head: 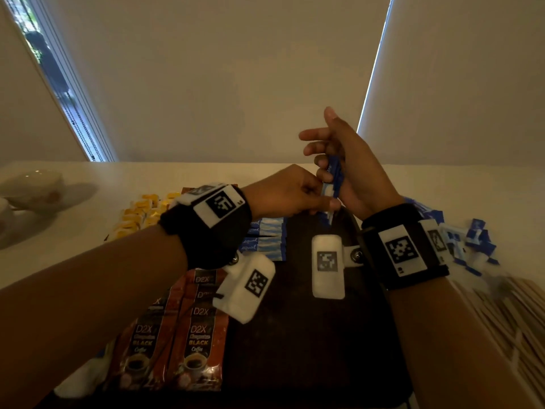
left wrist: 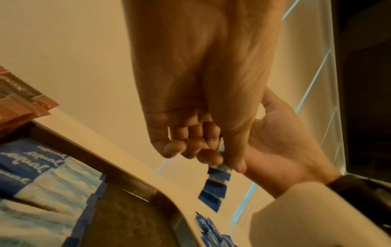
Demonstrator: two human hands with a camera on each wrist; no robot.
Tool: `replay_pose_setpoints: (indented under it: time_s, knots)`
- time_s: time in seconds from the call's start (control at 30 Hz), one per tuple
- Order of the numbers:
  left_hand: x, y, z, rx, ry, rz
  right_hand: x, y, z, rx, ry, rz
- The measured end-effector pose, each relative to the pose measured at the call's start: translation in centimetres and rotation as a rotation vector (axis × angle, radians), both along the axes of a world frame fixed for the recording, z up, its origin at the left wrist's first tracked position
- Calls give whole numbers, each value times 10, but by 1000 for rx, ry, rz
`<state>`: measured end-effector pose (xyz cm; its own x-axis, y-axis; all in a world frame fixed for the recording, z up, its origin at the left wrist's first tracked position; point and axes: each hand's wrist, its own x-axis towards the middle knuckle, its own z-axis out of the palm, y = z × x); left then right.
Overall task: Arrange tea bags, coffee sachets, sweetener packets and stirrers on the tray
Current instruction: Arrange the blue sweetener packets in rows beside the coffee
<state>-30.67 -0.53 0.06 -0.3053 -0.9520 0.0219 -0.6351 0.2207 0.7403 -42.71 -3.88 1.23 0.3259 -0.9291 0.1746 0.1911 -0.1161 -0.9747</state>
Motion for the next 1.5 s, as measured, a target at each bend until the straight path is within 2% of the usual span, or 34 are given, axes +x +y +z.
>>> replay_pose_setpoints:
  time_s: [0.1, 0.2, 0.33, 0.4, 0.67, 0.9, 1.03, 1.13, 1.27, 1.4, 1.5]
  knots:
    - [5, -1, -1, -8, 61, 37, 0, 0, 2, 26, -70, 23]
    - [11, -1, 0, -35, 150, 140, -4, -3, 1, 87, -45, 24]
    - [20, -1, 1, -47, 266, 259, -8, 0, -6, 114, 252, 159]
    - [23, -2, 0, -53, 287, 279, -7, 1, -7, 134, 297, 165]
    - [29, 1, -4, -86, 154, 234, 0, 1, -13, 158, 300, 90]
    - [36, 2, 0, 85, 119, 232, -6, 0, -11, 187, 248, 84]
    - [45, 2, 8, -32, 329, 291, -8, 4, -8, 214, 373, 154]
    - [45, 4, 11, -65, 361, 252, -5, 4, -8, 239, 412, 218]
    - [47, 4, 10, -10, 387, 297, -5, 4, -9, 311, 373, 243]
    - [46, 6, 7, 70, 555, 376, -4, 4, -7, 351, 317, 202]
    - [43, 7, 7, 116, 611, 394, -5, 3, -7, 335, 338, 169]
